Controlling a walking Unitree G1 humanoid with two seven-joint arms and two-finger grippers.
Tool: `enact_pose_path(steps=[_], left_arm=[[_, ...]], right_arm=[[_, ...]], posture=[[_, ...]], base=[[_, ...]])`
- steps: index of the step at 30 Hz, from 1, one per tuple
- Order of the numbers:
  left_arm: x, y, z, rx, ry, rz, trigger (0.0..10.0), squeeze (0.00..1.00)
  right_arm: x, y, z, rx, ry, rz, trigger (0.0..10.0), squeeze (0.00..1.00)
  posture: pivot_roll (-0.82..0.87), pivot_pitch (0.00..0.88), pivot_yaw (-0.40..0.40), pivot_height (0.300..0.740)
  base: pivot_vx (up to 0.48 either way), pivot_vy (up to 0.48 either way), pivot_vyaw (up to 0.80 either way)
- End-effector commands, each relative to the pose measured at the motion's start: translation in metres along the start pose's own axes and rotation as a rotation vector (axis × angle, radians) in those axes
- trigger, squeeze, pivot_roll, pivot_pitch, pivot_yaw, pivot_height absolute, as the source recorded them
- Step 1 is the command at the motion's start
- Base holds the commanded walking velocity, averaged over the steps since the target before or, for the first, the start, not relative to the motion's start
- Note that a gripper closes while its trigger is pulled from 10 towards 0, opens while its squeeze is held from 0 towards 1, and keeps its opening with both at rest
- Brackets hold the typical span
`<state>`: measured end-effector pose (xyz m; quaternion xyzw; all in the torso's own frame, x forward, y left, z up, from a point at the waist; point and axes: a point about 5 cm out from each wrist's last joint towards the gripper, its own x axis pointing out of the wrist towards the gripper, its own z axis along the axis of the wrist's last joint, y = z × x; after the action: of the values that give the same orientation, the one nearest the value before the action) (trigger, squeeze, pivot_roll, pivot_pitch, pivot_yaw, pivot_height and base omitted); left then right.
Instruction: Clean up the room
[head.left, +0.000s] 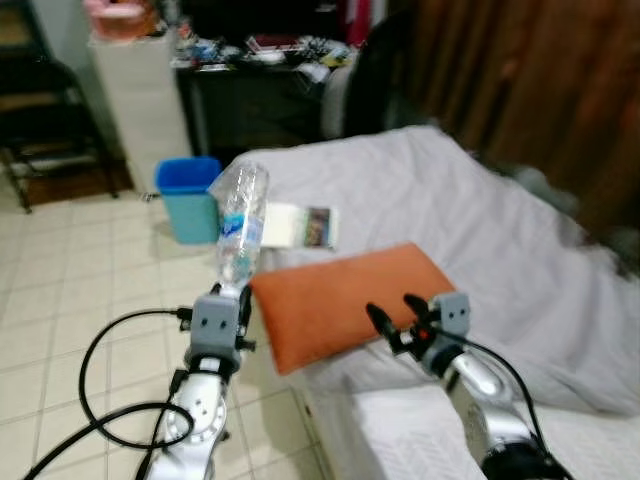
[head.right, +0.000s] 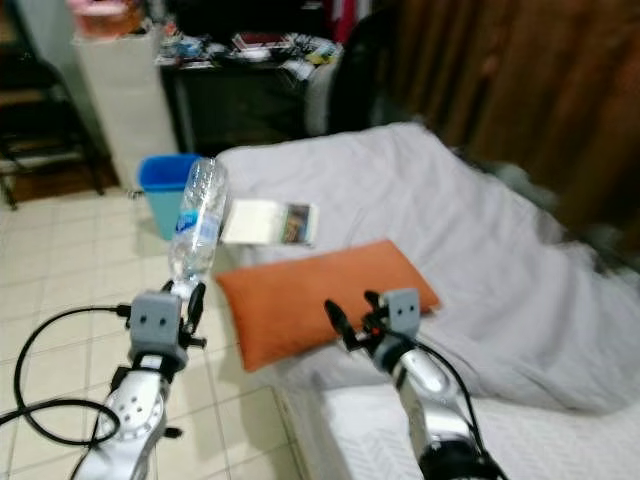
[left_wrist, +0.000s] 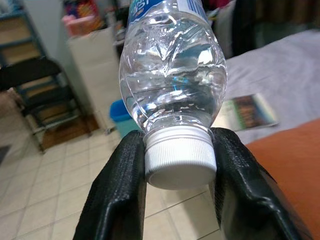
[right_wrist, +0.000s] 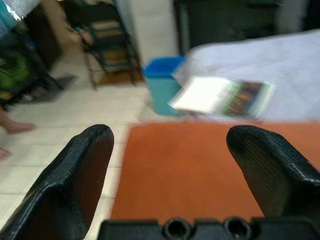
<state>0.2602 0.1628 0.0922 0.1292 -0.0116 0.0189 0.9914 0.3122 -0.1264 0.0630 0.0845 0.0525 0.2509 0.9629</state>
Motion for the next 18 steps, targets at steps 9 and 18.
enact_pose_path(steps=[9, 18], left_arm=[[0.0033, -0.0151, 0.0183, 0.038, -0.091, -0.038, 10.0, 0.0], [0.0032, -0.0189, 0.0169, 0.009, -0.08, -0.056, 10.0, 0.0]], right_arm=[[-0.0116, -0.0156, -0.0002, 0.003, -0.008, -0.055, 10.0, 0.0], [-0.0133, -0.0146, -0.0017, -0.005, 0.0, -0.042, 10.0, 0.0]], posture=[[0.15, 0.007, -0.068, 0.74], [0.14, 0.008, -0.065, 0.74]], base=[[0.0, -0.293, 0.25], [0.0, -0.466, 0.6]])
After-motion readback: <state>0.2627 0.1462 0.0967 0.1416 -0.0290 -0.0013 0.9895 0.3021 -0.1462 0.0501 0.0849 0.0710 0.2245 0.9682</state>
